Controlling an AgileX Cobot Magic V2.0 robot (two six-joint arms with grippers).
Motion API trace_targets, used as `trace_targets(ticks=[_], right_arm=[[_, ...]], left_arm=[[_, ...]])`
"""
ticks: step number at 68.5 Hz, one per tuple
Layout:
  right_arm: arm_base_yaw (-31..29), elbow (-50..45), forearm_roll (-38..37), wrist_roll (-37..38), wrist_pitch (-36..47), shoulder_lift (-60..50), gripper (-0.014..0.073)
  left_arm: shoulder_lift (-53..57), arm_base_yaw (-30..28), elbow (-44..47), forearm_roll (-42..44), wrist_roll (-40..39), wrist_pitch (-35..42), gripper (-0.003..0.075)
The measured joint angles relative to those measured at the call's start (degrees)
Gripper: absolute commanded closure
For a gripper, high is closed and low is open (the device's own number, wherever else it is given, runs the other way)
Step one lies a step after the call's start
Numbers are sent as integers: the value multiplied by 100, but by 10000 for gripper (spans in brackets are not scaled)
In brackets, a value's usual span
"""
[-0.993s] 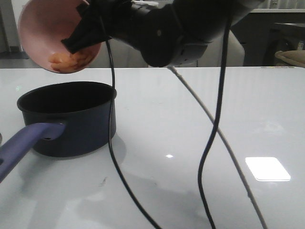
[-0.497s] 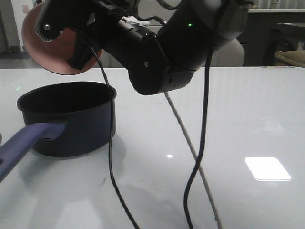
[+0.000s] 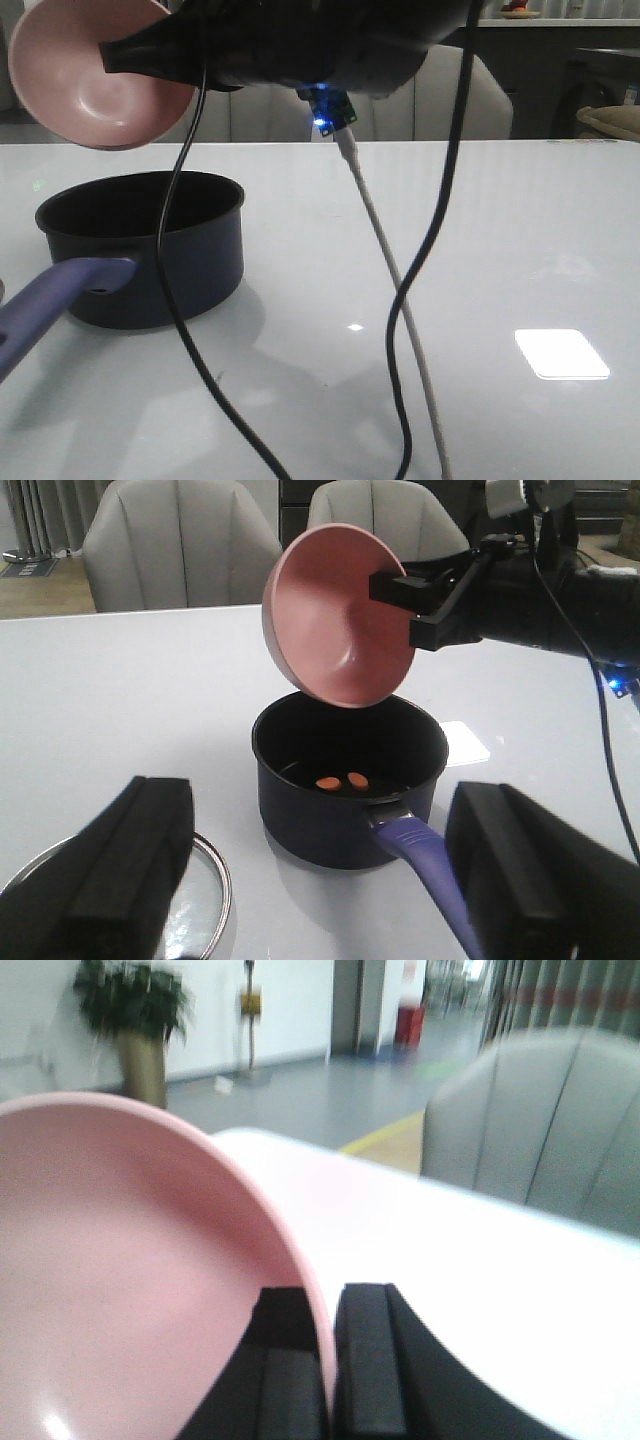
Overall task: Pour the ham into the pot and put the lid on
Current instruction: 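Carry the empty pink bowl back and lower it onto the table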
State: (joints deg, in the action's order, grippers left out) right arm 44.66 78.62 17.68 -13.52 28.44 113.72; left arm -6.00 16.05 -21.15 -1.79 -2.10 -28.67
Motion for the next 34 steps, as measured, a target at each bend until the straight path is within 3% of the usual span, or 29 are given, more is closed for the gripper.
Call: trace_targets(ticks=[18, 34], right_arm=[[-268, 0, 34, -5, -2541, -982, 460], [-1304, -50, 22, 11, -4806, -1728, 460]], left_arm=[[0, 0, 0, 0, 0, 0, 168], [0, 0, 0, 0, 0, 0, 168]])
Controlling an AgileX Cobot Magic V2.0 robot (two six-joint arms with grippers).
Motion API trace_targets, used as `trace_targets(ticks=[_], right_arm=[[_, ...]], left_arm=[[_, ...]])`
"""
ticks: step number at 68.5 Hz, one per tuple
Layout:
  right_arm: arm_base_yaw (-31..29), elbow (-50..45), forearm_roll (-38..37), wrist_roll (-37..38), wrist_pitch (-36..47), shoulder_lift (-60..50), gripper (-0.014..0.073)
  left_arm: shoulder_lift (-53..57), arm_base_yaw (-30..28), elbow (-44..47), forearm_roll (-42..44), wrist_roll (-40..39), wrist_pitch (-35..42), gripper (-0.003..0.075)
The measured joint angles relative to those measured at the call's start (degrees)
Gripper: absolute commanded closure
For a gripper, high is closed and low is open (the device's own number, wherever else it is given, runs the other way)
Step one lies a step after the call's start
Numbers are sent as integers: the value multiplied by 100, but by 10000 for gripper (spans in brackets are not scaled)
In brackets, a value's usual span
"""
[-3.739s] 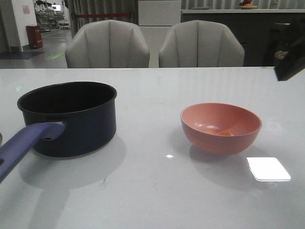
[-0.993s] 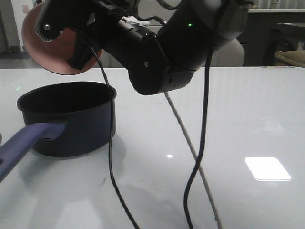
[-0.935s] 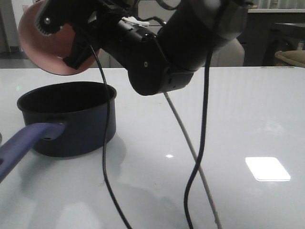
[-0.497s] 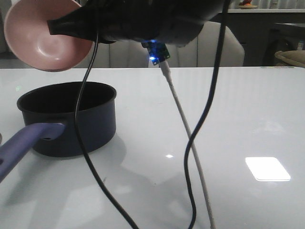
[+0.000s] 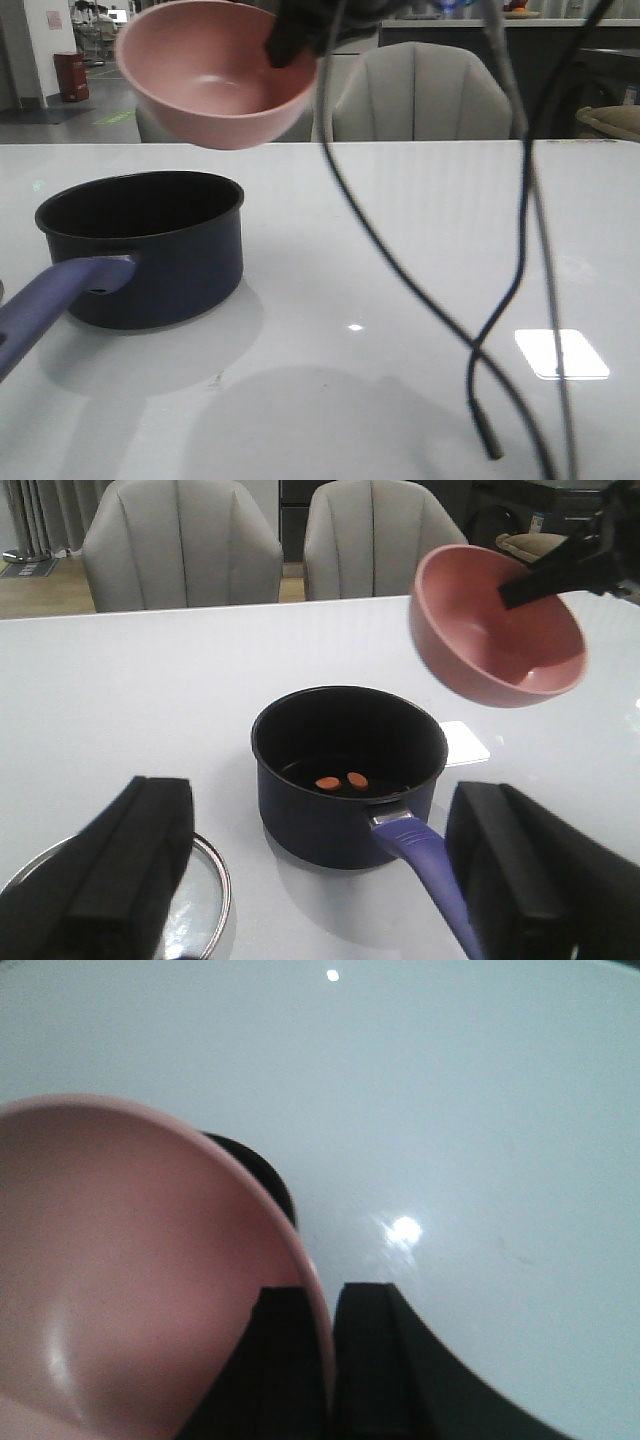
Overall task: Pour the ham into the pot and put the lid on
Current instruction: 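Carry the empty pink bowl back and lower it onto the table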
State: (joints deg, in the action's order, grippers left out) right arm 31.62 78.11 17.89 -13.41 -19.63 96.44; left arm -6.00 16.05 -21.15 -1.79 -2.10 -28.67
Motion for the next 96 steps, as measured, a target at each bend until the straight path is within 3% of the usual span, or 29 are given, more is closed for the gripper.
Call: trace_targets(ticks=[20, 37, 60, 69, 82, 96], right_arm=[[-1513, -1236, -34, 453, -831, -801, 460], [-1898, -2208, 286, 491, -894, -813, 460], [-2290, -2369, 384, 503, -838, -494, 456], [-2213, -2369, 396, 503, -717, -179, 389], [-2132, -2369, 433, 503, -507, 56, 170], [-2132, -2369, 309, 402, -332, -157, 153]], left_arm=[[0, 0, 0, 0, 0, 0, 168], [0, 0, 0, 0, 0, 0, 168], [0, 0, 0, 0, 0, 0, 168], [0, 0, 0, 0, 0, 0, 167], [0, 0, 0, 0, 0, 0, 168], [0, 0, 0, 0, 0, 0, 168]])
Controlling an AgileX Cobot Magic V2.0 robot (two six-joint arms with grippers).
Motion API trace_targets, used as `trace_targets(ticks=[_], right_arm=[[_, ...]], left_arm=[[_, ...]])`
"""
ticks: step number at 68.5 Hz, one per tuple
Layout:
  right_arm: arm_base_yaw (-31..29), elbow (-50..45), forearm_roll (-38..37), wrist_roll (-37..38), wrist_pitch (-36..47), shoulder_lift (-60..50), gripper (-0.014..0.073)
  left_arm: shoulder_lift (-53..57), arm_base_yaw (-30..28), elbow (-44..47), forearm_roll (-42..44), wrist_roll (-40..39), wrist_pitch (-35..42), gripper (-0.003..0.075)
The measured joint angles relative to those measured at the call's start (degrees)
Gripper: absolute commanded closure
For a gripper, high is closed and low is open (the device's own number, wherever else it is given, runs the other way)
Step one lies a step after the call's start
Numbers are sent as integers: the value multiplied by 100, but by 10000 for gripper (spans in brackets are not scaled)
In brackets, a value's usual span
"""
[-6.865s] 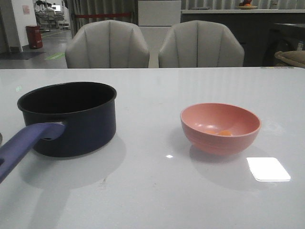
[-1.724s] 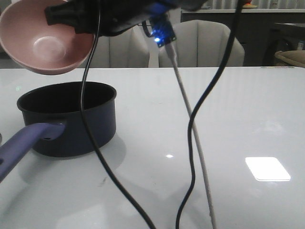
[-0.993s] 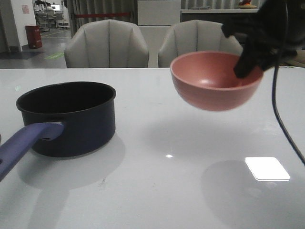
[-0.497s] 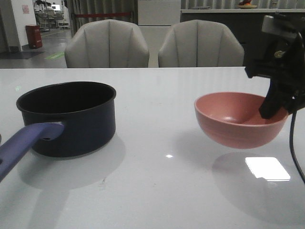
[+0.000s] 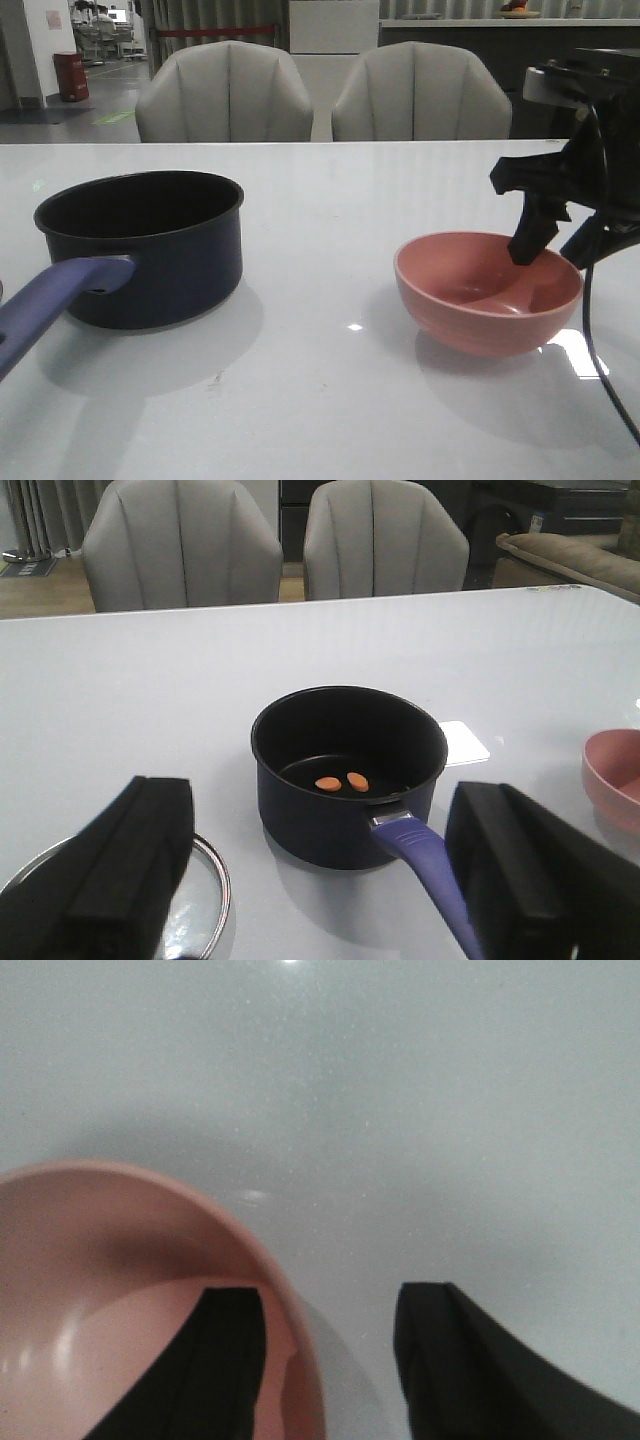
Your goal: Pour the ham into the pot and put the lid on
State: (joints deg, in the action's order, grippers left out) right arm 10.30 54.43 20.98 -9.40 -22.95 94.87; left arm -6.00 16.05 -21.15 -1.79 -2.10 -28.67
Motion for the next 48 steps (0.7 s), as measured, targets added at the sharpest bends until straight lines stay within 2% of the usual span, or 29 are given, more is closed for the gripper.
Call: trace_targets(ticks=[16, 48], right_arm=[[58, -149, -91, -406, 129, -1247, 153], [923, -1686, -92, -566, 987, -4415, 153]], left_arm=[[0, 0, 0, 0, 0, 0, 167], [0, 0, 0, 0, 0, 0, 167]])
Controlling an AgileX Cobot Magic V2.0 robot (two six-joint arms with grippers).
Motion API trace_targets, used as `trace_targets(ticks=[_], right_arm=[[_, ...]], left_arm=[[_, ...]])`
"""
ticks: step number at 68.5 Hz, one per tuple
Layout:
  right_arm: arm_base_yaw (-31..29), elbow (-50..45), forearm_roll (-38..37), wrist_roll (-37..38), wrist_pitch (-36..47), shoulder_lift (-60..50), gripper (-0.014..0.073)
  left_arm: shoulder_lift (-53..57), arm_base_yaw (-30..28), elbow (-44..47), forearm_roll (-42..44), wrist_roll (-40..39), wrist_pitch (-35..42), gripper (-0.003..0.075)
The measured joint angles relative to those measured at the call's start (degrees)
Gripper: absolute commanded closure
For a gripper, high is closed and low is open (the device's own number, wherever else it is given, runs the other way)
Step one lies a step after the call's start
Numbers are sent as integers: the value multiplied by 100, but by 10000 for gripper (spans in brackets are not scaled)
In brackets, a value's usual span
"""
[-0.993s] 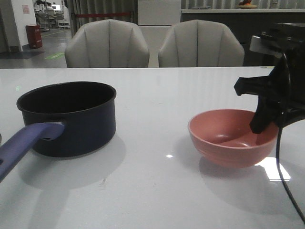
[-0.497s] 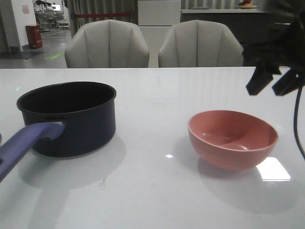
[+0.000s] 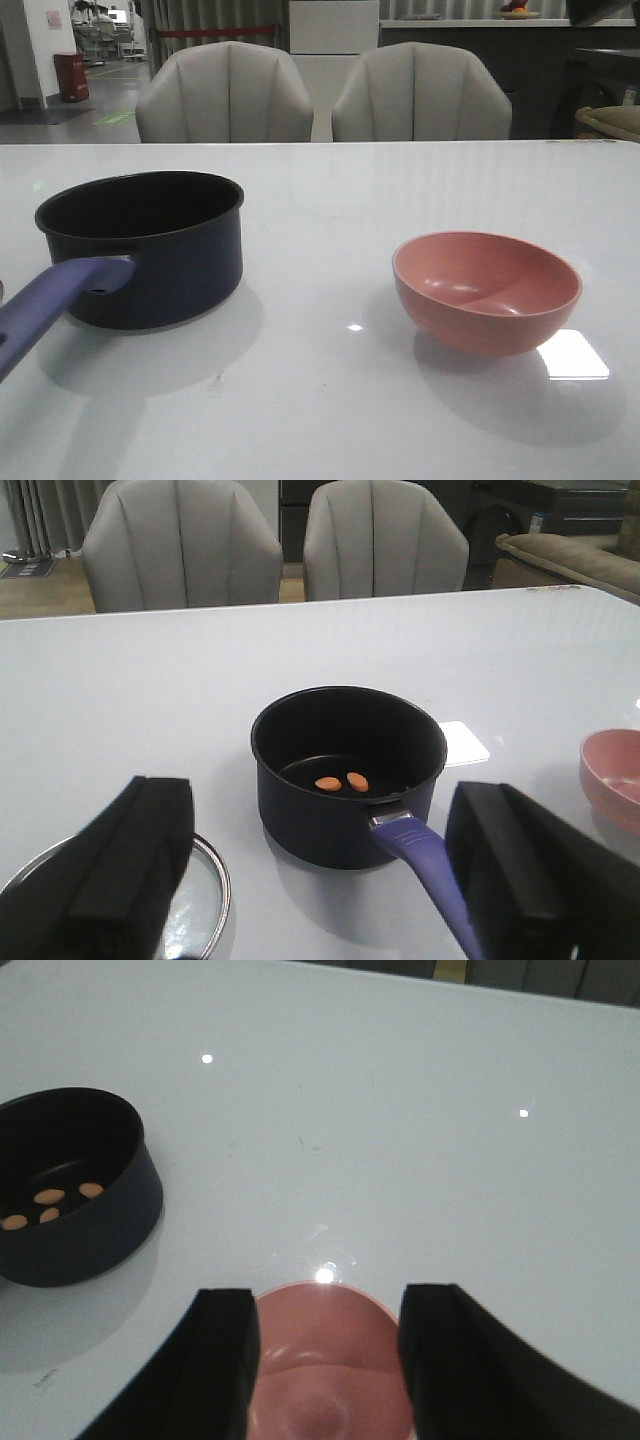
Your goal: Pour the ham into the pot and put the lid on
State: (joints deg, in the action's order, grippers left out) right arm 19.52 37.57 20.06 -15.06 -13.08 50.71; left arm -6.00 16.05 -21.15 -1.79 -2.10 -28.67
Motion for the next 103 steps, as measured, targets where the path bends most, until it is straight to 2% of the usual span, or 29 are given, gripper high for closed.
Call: trace_targets(ticks=[17, 28, 39, 45, 50, 60, 63, 67, 82, 92, 103], right_arm=[[277, -1222, 0, -4, 513, -1620, 154], [372, -1881, 0, -4, 548, -2857, 155], [372, -2353, 0, -4, 458, -3534, 155], [372, -2502, 0, -4, 321, -3613, 161], [372, -2545, 0, -4, 248, -3628, 207], [372, -2545, 0, -4, 237, -3628, 438], [372, -2545, 0, -4, 237, -3628, 477], [372, -2545, 0, -4, 237, -3628, 447], [372, -2545, 0, -4, 237, -3628, 447], [372, -2545, 0, -4, 237, -3628, 447], [372, -2545, 0, -4, 237, -3628, 447]], left_arm=[[0, 0, 0, 0, 0, 0, 167], [10, 0, 0, 0, 0, 0, 168], [8, 0, 0, 0, 0, 0, 168], [8, 0, 0, 0, 0, 0, 167], [8, 0, 0, 0, 0, 0, 167], [8, 0, 0, 0, 0, 0, 168], [8, 0, 0, 0, 0, 0, 168], [8, 0, 0, 0, 0, -14, 168], [-101, 0, -165, 91, 0, -111, 161], [-803, 0, -870, 179, -21, -399, 113], [-1955, 0, -1703, 574, -668, -666, 113]])
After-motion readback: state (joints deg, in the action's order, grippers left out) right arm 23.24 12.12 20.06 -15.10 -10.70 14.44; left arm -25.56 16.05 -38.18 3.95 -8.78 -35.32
